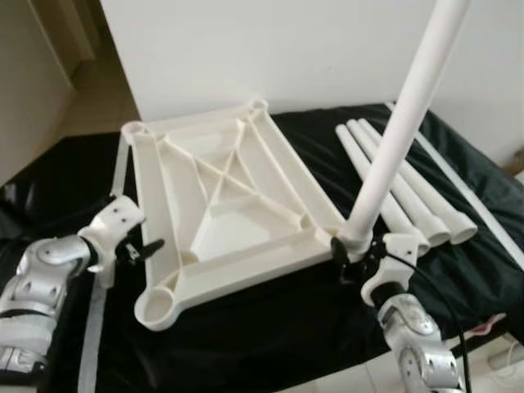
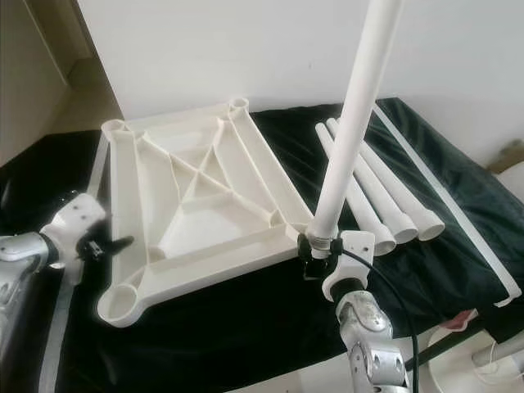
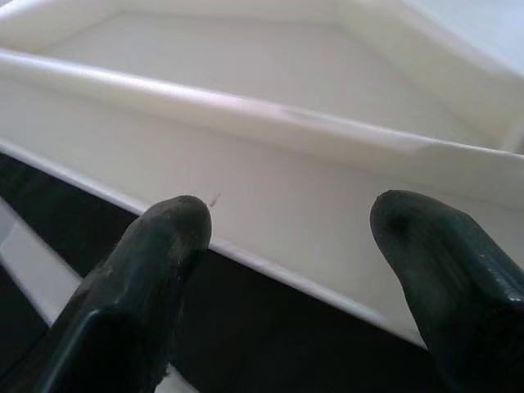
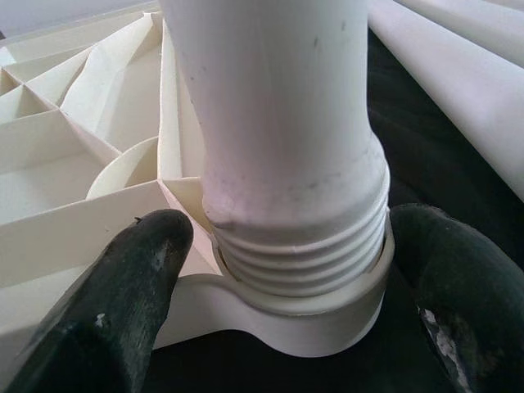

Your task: Building children table

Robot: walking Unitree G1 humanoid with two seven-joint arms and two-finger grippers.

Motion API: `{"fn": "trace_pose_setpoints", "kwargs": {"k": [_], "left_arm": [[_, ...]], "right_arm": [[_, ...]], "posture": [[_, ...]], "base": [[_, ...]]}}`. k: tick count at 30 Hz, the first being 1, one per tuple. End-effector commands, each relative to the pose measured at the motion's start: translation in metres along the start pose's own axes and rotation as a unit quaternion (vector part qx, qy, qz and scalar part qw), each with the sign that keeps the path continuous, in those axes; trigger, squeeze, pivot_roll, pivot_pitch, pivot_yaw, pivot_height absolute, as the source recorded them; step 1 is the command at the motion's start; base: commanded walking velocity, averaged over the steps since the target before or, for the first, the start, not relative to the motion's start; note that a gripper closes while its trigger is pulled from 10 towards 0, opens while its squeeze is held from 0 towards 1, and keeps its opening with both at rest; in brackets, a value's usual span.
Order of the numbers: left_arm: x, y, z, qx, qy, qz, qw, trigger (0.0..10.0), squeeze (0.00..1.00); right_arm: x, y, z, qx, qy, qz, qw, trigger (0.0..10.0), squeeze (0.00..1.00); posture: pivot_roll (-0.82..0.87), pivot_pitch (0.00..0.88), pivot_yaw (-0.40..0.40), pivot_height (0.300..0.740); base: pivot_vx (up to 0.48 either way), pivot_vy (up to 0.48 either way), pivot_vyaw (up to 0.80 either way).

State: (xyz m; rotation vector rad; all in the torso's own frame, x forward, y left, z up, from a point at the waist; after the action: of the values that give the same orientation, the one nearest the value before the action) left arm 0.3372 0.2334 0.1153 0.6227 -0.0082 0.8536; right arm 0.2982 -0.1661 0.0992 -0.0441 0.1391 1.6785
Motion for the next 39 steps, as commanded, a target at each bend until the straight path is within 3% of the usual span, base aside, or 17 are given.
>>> {"fn": "trace_pose_setpoints", "kwargs": {"k": [1, 3, 8, 11, 13, 17, 21, 23, 25, 27, 31, 35, 39], "left_arm": [[-0.031, 0.002, -0.024, 0.061, -0.002, -0.107, 0.992, 10.0, 0.0], [-0.04, 0.004, -0.025, 0.066, -0.007, -0.132, 0.989, 10.0, 0.0], [-0.081, 0.021, -0.033, 0.093, -0.008, -0.236, 0.967, 10.0, 0.0], [-0.093, 0.025, -0.033, 0.093, -0.008, -0.262, 0.961, 10.0, 0.0], [-0.093, 0.025, -0.033, 0.093, -0.008, -0.262, 0.961, 10.0, 0.0], [-0.142, 0.035, -0.031, 0.088, -0.008, -0.346, 0.934, 10.0, 0.0], [-0.148, 0.035, -0.03, 0.085, -0.006, -0.353, 0.932, 10.0, 0.0], [-0.155, 0.034, -0.028, 0.082, -0.005, -0.359, 0.93, 10.0, 0.0], [-0.173, 0.033, -0.013, 0.057, 0.013, -0.382, 0.922, 10.0, 0.0], [-0.173, 0.033, -0.013, 0.057, 0.013, -0.382, 0.922, 10.0, 0.0], [-0.185, 0.025, 0.02, -0.005, 0.062, -0.386, 0.921, 10.0, 0.0], [-0.191, 0.023, 0.032, -0.028, 0.077, -0.389, 0.917, 10.0, 0.0], [-0.191, 0.013, 0.043, -0.059, 0.098, -0.358, 0.927, 10.0, 0.0]], "right_arm": [[-0.002, -0.004, -0.01, 0.021, 0.003, 0.006, 1.0, 10.0, 0.0], [-0.004, -0.007, -0.009, 0.02, 0.007, 0.008, 1.0, 10.0, 0.0], [-0.009, -0.023, -0.005, 0.02, 0.028, 0.021, 0.999, 10.0, 0.0], [-0.01, -0.026, -0.006, 0.022, 0.029, 0.025, 0.999, 10.0, 0.0], [-0.01, -0.026, -0.006, 0.022, 0.029, 0.025, 0.999, 10.0, 0.0], [-0.008, -0.039, -0.01, 0.03, 0.046, 0.048, 0.997, 10.0, 0.0], [-0.008, -0.042, -0.01, 0.03, 0.049, 0.051, 0.997, 10.0, 0.0], [-0.008, -0.047, -0.008, 0.028, 0.054, 0.053, 0.997, 10.0, 0.0], [-0.003, -0.063, -0.002, 0.024, 0.053, 0.071, 0.996, 10.0, 0.0], [-0.003, -0.063, -0.002, 0.024, 0.053, 0.071, 0.996, 10.0, 0.0], [0.024, -0.082, 0.01, 0.005, 0.088, 0.142, 0.986, 10.0, 0.0], [0.027, -0.087, 0.011, 0.004, 0.093, 0.143, 0.985, 10.0, 0.0], [0.03, -0.094, 0.016, -0.005, 0.089, 0.144, 0.986, 10.0, 0.0]], "posture": [[-0.02, 0.013, 0.011, 0.74], [-0.01, 0.011, 0.01, 0.74], [0.01, 0.0, -0.001, 0.74], [0.02, 0.0, -0.004, 0.74], [0.02, 0.0, -0.004, 0.74], [0.03, 0.0, 0.003, 0.74], [0.03, 0.0, 0.003, 0.74], [0.02, 0.0, 0.009, 0.74], [0.02, 0.0, 0.014, 0.74], [0.02, 0.0, 0.014, 0.74], [0.03, 0.0, 0.014, 0.74], [0.03, 0.0, 0.011, 0.74], [0.04, 0.0, 0.002, 0.74]], "base": [[0.0, 0.0, 0.0], [0.0, 0.0, 0.0], [0.0, 0.0, 0.0], [0.0, 0.0, 0.0], [0.0, 0.0, 0.0], [0.0, 0.0, 0.0], [0.0, 0.0, 0.0], [0.0, 0.0, 0.0], [0.0, 0.0, 0.0], [0.0, 0.0, 0.0], [0.0, 0.0, 0.0], [0.0, 0.0, 0.0], [0.0, 0.0, 0.0]]}}
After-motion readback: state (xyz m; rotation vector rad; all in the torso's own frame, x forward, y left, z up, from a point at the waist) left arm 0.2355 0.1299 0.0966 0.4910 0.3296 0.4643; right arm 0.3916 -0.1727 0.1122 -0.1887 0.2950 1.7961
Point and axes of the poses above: a point about 5 cm out from each wrist's last joint towards the gripper, its own y axis pointing back from the gripper into the wrist, its own z axis along the axis of the wrist's last joint, x = y × z, the point moved 4 cm from there along -y, pointing out of the wrist towards the gripper, and after that the axes turned 13 degrees about y, right-handed, at the moved point
